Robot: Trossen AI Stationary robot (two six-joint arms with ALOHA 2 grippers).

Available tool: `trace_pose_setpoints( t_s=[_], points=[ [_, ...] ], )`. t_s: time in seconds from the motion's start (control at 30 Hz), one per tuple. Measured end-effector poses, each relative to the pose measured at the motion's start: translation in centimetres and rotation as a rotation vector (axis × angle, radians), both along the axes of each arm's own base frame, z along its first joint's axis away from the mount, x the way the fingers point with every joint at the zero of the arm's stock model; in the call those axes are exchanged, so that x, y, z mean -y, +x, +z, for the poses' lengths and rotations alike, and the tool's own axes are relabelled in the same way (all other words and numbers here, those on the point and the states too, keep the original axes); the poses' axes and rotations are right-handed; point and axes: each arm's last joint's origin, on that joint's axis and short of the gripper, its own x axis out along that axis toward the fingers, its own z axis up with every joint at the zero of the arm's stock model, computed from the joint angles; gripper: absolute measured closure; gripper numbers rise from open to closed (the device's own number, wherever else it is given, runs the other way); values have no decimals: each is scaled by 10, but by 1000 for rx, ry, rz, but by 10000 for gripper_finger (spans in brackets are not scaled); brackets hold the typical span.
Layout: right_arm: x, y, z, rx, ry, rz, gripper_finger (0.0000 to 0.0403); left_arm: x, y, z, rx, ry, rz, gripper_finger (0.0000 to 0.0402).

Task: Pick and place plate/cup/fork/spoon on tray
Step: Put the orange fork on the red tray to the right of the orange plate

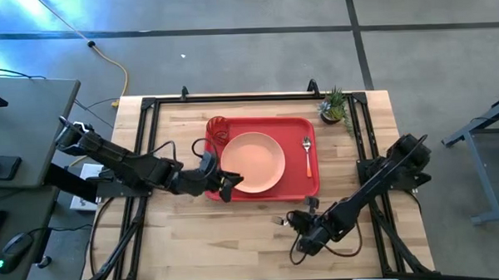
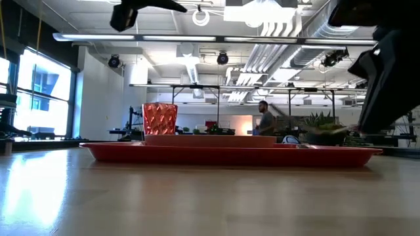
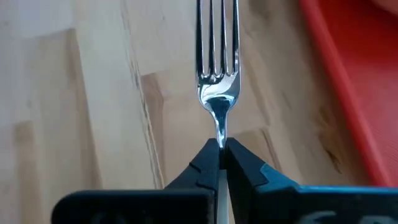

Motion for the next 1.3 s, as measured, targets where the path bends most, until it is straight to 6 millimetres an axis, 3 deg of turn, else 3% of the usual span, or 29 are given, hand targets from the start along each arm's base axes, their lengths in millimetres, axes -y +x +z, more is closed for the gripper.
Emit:
trace_pose_setpoints(
  t_s=[0.3, 0.53, 0.73, 0.97, 1.3],
  points=[
    [9, -28, 20, 82, -60, -103, 401, -8, 12, 10, 116, 35, 6, 302],
    [32, -65, 18, 261, 87, -300, 402, -10, 18, 10, 137, 133, 38, 302],
    [54, -86, 28, 415, 168, -433, 402, -21, 22, 9, 122, 191, 60, 303],
    [84, -85, 38, 466, 94, -580, 403, -45, 28, 9, 94, 227, 43, 303],
    [143, -62, 36, 453, 16, -905, 403, -96, 33, 8, 5, 392, -6, 303]
  ],
)
